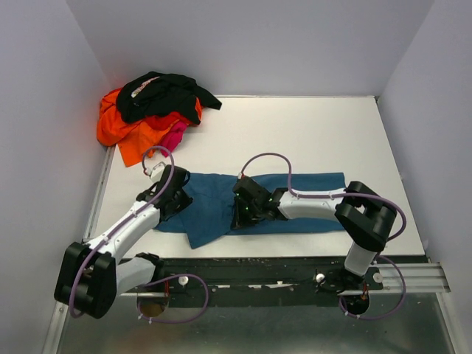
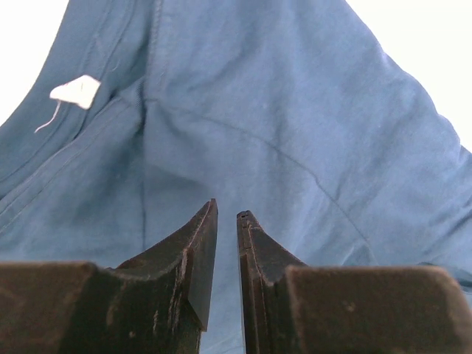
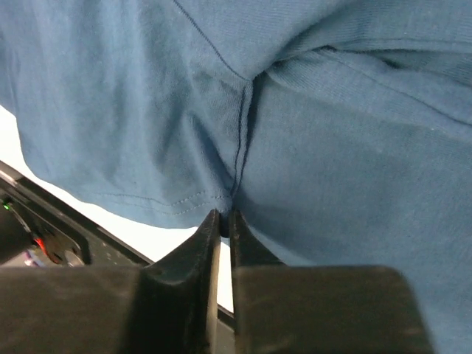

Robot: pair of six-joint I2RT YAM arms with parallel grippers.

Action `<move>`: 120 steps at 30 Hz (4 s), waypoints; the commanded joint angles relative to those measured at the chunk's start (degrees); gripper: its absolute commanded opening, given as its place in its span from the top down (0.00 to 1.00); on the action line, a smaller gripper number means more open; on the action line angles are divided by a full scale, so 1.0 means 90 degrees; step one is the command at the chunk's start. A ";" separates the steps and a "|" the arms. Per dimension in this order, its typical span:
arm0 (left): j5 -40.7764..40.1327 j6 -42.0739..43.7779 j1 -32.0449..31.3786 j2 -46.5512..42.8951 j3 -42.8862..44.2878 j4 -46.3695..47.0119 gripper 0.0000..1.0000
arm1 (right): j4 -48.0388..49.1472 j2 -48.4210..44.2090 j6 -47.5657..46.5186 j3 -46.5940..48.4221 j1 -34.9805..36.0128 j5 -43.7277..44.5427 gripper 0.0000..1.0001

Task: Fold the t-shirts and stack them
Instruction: Fold the other side of the tshirt into a rectangle, then rotate the tshirt 90 degrees

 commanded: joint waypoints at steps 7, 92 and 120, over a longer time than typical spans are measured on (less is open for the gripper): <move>-0.0177 0.0354 -0.0053 0.0965 0.0616 0.0442 0.69 | -0.1360 -0.0291 -0.0446 0.0699 0.0461 0.0895 0.99; 0.1855 0.0705 -0.0522 1.0926 1.2657 -0.0740 1.00 | -0.2565 -0.3435 -0.0416 -0.2423 -0.0934 0.0986 0.99; 0.2148 0.1975 -0.0521 0.6663 0.8765 0.0813 0.56 | -0.2534 -0.2088 -0.1704 0.0270 -0.2251 0.0867 0.99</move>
